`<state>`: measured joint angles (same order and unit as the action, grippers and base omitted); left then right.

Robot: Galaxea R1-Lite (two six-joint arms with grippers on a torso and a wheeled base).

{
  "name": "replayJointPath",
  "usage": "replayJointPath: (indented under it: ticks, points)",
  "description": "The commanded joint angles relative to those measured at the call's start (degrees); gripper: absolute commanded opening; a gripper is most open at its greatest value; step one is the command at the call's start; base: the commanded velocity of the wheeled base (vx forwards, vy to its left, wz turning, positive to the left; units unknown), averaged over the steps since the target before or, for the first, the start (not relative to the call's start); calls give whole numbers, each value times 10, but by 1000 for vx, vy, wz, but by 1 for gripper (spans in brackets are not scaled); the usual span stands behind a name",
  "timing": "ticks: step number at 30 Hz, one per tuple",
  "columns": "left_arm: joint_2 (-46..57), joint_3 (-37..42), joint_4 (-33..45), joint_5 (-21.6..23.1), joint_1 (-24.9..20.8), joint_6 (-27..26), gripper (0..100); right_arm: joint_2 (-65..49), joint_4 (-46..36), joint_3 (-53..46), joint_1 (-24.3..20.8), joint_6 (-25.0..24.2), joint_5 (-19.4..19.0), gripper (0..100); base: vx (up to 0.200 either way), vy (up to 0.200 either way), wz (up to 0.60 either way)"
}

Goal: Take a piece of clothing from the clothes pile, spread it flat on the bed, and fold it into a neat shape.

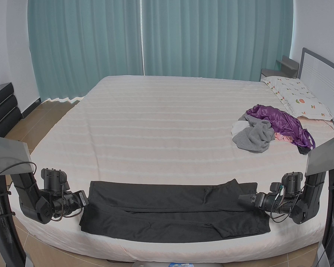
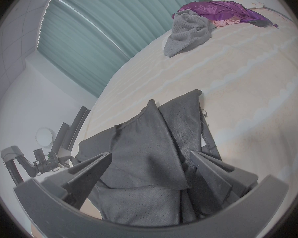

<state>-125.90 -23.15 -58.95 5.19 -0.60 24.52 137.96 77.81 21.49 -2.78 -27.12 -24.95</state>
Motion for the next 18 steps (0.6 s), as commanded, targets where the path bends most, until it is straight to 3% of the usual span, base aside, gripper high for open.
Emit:
replayJointPath:
  ticks: [1,7,10,18]
  points:
    - [-1,0,0,0,1,0,0,10,1,-7,0,14,-5,100,0,0,0]
    - [-4,0,0,0,0,0,0,0,4,-32,12,32,-18,100,0,0,0]
    - [-4,-1,-1,0,0,0,0,2,24,-56,28,66,-50,100,0,0,0]
    - [-4,-1,-1,0,0,0,0,16,36,-75,32,99,-53,100,0,0,0]
